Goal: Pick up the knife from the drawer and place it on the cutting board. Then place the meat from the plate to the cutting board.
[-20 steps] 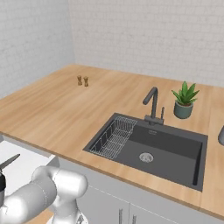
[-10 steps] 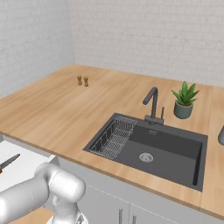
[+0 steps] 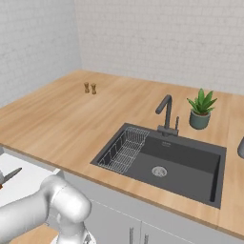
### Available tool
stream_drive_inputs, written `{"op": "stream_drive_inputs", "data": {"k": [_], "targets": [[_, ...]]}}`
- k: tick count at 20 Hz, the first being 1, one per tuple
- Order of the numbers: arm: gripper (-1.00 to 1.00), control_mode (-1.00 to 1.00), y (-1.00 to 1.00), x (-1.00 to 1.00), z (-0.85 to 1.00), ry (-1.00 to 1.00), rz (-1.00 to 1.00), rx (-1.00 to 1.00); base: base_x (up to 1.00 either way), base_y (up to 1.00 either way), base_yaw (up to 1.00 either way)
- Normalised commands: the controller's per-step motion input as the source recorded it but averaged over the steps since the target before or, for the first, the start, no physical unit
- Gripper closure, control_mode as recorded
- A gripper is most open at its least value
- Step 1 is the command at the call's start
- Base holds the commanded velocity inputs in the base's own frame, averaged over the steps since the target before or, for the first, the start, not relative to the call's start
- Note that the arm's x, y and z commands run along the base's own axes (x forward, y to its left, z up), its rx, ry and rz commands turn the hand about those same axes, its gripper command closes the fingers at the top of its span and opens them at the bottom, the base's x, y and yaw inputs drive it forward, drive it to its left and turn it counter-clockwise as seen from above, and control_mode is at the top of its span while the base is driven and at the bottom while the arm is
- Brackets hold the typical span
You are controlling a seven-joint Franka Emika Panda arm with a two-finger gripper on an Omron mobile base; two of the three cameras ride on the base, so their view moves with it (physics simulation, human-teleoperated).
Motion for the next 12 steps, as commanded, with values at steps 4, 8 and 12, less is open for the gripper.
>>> {"op": "stream_drive_inputs", "data": {"k": [4,8,12], "targets": [[-1.00,-1.00,0.06,0.09,-0.39,0.00,0.00,0.00,0.00,0.00,0.00],[-1.00,-1.00,0.29,0.19,-0.31,0.00,0.00,0.00,0.00,0.00,0.00],[-1.00,-1.00,0.28,0.16,-0.24,0.00,0.00,0.00,0.00,0.00,0.00]]}}
